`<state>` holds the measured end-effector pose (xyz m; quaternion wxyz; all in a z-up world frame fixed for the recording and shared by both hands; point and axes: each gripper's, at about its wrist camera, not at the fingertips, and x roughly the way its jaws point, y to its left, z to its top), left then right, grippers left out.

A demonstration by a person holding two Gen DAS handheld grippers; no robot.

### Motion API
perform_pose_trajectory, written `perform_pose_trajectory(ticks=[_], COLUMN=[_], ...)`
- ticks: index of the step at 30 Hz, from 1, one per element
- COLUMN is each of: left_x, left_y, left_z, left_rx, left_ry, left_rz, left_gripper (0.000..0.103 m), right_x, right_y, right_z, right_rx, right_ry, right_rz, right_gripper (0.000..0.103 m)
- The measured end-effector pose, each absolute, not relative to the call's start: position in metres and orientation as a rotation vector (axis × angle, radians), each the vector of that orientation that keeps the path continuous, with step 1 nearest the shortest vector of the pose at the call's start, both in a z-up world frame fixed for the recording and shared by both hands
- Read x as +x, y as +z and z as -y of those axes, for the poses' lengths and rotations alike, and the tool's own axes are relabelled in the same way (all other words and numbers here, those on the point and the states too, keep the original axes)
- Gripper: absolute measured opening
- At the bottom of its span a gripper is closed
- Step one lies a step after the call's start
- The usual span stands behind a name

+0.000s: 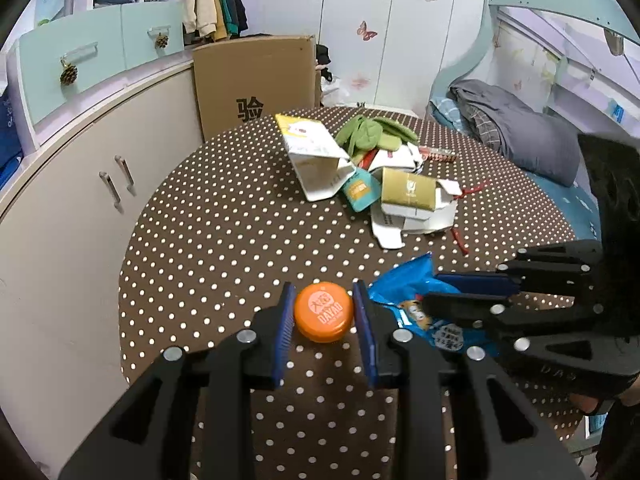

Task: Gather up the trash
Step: 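Carry the cap and wrapper to the white bin and release them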

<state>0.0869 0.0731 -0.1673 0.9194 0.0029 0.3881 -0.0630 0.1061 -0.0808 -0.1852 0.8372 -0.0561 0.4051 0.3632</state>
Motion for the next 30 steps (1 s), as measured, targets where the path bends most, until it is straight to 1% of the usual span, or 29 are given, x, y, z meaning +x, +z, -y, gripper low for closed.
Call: perform_pose_trajectory(ticks=[9,14,19,22,25,30], left_x=[0.099,0.115,0.133,0.143,0.153,0.17], left_y=[-0.146,-0.125,-0.11,-0.108,-0.109,-0.12], left_z=[-0.032,0.016,0.08,0.119,0.161,0.224], left_rx=[0.018,0.041,0.069,0.088,0.107,0.132], left_ry=[-0.201,-0.283,-0.381,-0.436,-0.499,-0.58], left_rz=[-0.753,-0.708,-0.681,-0.681,-0.695,-0.745], left_gripper=[0.028,0.028,0.028,0.028,0.028,0.028], right_x=[0.098,0.104,0.113,0.119,0.126,0.143], right_y=[-0.146,-0.119,-0.107,-0.118,-0.146,-0.218], right_z=[0.177,0.257,0.339,0.391,0.445,0.498], right_rx=[0.032,0.127,0.201,0.26,0.323,0.397], right_ry=[0.647,0.534,0.373,0.26,0.143,0.013], right_rz=[-0.748,-0.666,-0.612,-0.607,-0.646,-0.767], right_gripper=[0.016,0.016,0.016,0.016,0.016,0.016])
